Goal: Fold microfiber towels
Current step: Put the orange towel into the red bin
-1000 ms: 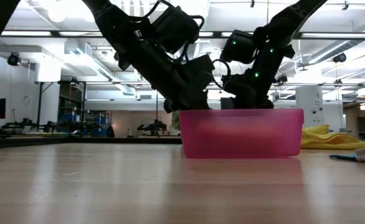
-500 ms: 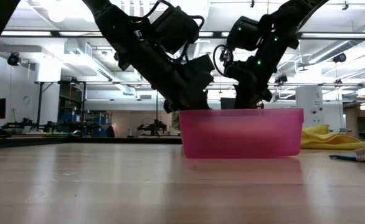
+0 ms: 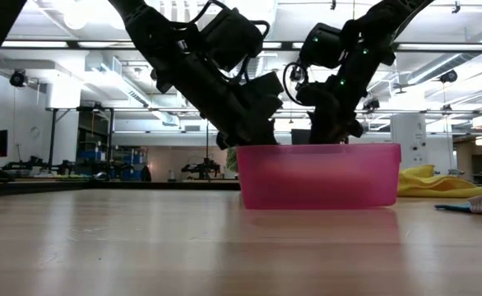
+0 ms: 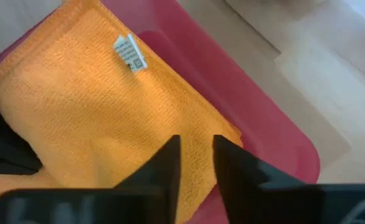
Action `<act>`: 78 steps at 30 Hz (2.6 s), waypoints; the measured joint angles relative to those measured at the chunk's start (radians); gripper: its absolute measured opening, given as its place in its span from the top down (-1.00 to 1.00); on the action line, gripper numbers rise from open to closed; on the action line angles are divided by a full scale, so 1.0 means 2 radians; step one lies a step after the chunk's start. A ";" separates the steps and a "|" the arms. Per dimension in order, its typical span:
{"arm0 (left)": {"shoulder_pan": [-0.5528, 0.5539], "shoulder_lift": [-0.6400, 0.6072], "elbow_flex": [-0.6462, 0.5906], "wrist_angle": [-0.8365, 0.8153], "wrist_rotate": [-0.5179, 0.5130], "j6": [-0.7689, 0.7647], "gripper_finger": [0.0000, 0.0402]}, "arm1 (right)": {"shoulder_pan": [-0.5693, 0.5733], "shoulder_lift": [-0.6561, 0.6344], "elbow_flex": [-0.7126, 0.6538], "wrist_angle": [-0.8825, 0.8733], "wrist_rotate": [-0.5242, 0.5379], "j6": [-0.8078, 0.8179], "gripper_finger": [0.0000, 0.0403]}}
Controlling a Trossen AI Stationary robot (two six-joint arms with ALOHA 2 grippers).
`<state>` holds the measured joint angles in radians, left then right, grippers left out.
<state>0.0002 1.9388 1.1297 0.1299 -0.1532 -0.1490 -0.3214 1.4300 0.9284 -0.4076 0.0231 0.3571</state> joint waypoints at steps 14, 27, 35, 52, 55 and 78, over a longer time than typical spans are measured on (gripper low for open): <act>0.000 0.000 -0.001 0.009 0.001 0.002 0.99 | -0.026 0.080 0.142 -0.214 -0.085 -0.221 0.06; 0.000 0.000 -0.002 0.009 0.001 0.006 0.99 | -0.030 0.132 0.155 -0.211 -0.041 -0.232 0.08; 0.001 0.000 -0.002 0.009 -0.001 0.013 0.99 | -0.028 0.134 0.154 -0.180 -0.040 -0.250 0.41; 0.001 0.000 -0.002 0.009 -0.001 0.013 0.99 | 0.002 0.091 0.154 -0.198 -0.036 -0.212 0.96; 0.001 0.000 -0.002 0.009 -0.001 0.013 0.99 | 0.003 0.086 0.154 -0.206 -0.029 -0.190 0.96; 0.002 -0.022 -0.005 -0.002 0.002 0.016 0.99 | 0.009 0.119 0.154 -0.188 0.052 -0.154 0.96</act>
<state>0.0048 1.8949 1.1206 0.1250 -0.1501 -0.1160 -0.3031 1.6678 1.2369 -0.7833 0.1277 0.0493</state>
